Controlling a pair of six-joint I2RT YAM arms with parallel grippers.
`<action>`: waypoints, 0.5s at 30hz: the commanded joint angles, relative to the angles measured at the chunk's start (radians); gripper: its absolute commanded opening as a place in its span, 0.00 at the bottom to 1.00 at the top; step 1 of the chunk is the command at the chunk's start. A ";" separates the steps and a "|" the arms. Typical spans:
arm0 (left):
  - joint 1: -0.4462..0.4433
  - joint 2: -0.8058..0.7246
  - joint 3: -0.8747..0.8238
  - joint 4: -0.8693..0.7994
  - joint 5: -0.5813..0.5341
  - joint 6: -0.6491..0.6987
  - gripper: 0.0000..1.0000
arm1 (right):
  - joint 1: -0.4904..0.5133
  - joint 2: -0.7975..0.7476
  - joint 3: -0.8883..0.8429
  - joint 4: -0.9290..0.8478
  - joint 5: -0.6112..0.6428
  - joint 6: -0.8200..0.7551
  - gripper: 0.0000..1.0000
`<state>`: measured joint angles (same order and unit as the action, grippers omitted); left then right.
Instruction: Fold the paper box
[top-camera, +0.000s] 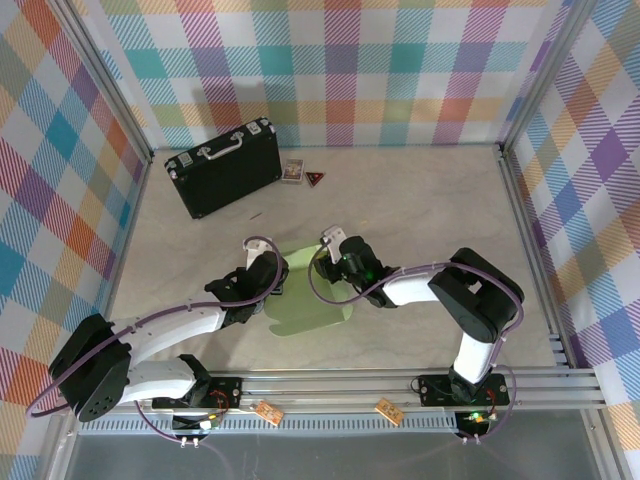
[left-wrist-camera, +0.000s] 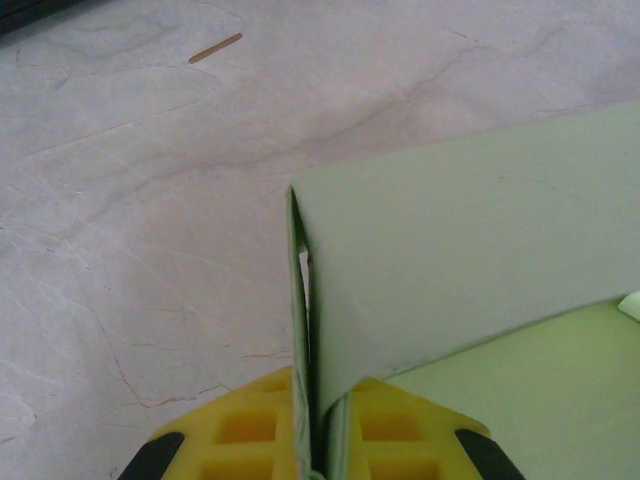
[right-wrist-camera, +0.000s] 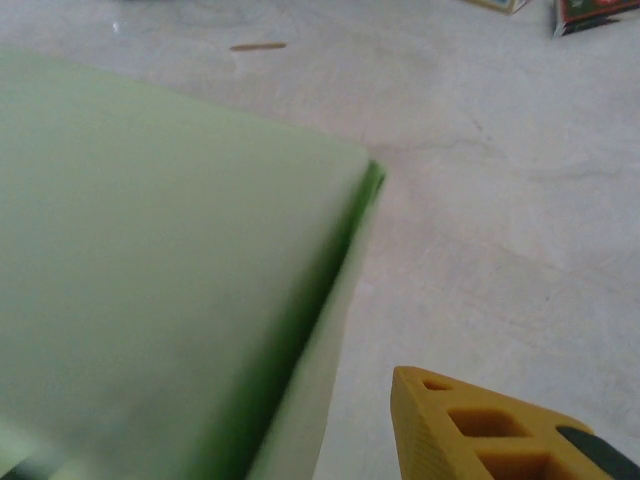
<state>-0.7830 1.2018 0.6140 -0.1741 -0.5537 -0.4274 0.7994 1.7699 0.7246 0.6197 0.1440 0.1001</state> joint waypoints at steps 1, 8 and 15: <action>-0.012 -0.038 0.024 0.036 -0.016 -0.011 0.00 | -0.005 -0.019 -0.029 0.052 -0.057 0.024 0.40; -0.012 -0.057 0.021 0.025 -0.009 -0.012 0.00 | -0.005 -0.005 -0.024 0.066 -0.056 0.025 0.04; -0.013 -0.055 0.014 0.037 0.014 -0.011 0.00 | -0.006 0.006 -0.009 0.090 0.040 0.069 0.00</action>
<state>-0.7887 1.1690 0.6144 -0.1623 -0.5453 -0.4305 0.7959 1.7699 0.7059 0.6724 0.1436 0.1406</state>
